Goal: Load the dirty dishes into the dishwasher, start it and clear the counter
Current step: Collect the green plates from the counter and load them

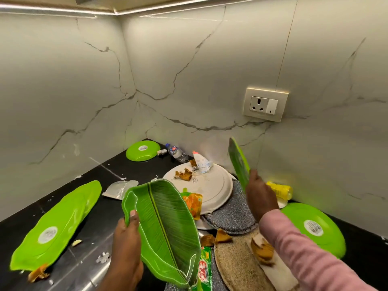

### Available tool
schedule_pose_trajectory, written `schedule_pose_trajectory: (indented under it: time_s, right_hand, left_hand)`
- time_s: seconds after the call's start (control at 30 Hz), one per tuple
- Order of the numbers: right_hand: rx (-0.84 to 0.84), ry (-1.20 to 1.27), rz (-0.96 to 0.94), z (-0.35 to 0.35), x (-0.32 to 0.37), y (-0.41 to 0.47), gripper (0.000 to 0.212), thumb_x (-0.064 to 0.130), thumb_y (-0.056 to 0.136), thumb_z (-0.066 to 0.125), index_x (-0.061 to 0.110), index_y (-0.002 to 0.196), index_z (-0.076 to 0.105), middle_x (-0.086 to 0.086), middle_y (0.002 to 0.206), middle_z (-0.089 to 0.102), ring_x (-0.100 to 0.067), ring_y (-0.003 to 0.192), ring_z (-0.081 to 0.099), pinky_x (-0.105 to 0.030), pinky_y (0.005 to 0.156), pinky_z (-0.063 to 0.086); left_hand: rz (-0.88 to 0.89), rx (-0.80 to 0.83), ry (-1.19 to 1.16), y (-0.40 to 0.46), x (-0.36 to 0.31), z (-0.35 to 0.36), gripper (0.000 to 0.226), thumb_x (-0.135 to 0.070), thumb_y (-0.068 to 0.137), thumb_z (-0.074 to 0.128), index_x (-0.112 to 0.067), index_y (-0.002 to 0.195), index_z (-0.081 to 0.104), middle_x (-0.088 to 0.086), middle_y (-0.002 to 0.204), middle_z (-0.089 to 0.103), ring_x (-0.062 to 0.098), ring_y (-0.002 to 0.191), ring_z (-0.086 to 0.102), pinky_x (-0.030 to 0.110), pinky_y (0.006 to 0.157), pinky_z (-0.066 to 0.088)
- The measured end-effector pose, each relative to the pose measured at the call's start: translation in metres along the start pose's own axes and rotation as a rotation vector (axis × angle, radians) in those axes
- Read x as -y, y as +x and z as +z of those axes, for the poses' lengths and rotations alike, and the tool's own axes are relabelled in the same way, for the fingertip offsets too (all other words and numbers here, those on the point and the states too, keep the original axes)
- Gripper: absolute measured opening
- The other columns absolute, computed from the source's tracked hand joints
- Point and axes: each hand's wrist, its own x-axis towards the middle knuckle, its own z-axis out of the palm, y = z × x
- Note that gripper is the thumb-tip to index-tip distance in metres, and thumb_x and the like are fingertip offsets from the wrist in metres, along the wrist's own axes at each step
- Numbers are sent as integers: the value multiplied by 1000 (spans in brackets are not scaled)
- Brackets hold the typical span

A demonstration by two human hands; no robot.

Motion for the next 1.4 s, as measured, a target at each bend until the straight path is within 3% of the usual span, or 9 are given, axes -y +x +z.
schedule_pose_trajectory:
  time_s: [0.13, 0.3, 0.5, 0.6, 0.73, 1.03, 1.13, 1.23, 1.4]
  right_hand:
    - [-110, 710, 363, -48, 2, -4, 17, 11, 97, 45, 4, 111, 51, -26, 94, 65, -41, 83, 61, -43, 70, 47]
    - [164, 1363, 501, -62, 36, -54, 18, 17, 100, 45, 16, 105, 63, -2, 97, 72, -13, 86, 69, -30, 76, 57]
    - [335, 839, 262, -18, 69, -109, 27, 33, 100, 40, 20, 114, 60, -3, 106, 51, -18, 103, 47, -28, 89, 36]
    - [501, 955, 185, -9, 85, -124, 22, 25, 100, 44, 33, 119, 51, 7, 111, 58, -10, 107, 53, -18, 91, 41]
    - [622, 964, 37, 1, 101, -129, 24, 29, 99, 48, 40, 120, 47, 18, 113, 60, 0, 108, 55, -16, 91, 41]
    - [538, 822, -83, 32, 199, -113, 16, 23, 95, 54, 20, 111, 57, 5, 96, 64, -13, 91, 60, -33, 84, 47]
    - [567, 720, -276, 54, 249, -110, 37, 18, 88, 61, 18, 124, 52, -1, 108, 58, -18, 97, 58, -36, 90, 46]
    - [544, 553, -536, 72, 303, -101, 55, 24, 86, 65, 16, 136, 46, -7, 128, 52, -26, 118, 49, -35, 101, 39]
    - [498, 240, -1016, 110, 393, -94, 76, 22, 79, 70, 21, 146, 35, -16, 151, 32, -38, 137, 29, -49, 107, 29]
  left_hand:
    - [-10, 24, -72, 1, 14, 10, 74, -69, 78, 49, -18, 132, 51, 14, 138, 54, 36, 126, 50, 63, 103, 37]
    - [-91, 65, -130, -12, 5, 30, 59, -56, 93, 42, -17, 137, 49, 13, 135, 57, 35, 124, 53, 61, 103, 38]
    - [-132, 58, -141, -16, 6, 33, 59, -58, 95, 35, -15, 132, 54, 16, 120, 66, 35, 103, 65, 48, 86, 53]
    - [-164, 99, -114, -16, 7, 20, 70, -68, 87, 38, -11, 120, 62, 19, 105, 71, 36, 91, 70, 43, 72, 57]
    - [-99, 79, -16, -13, -2, -7, 37, -42, 97, 49, -11, 106, 65, 13, 86, 74, 26, 72, 71, 31, 52, 56]
    - [-43, -257, -99, 11, -12, -113, 27, -24, 103, 44, -9, 118, 60, 13, 104, 68, 32, 95, 64, 48, 90, 49]
    - [-15, -351, -149, 28, -20, -164, 28, -24, 102, 45, -7, 119, 59, 18, 107, 66, 33, 93, 65, 50, 87, 52]
    - [11, -448, -119, 50, -30, -215, 24, -24, 103, 44, -9, 95, 60, 16, 87, 64, 24, 67, 65, 33, 58, 57]
    - [21, -593, -155, 79, -39, -287, 24, -29, 101, 47, -16, 85, 59, 9, 87, 64, 32, 85, 63, 57, 90, 49]
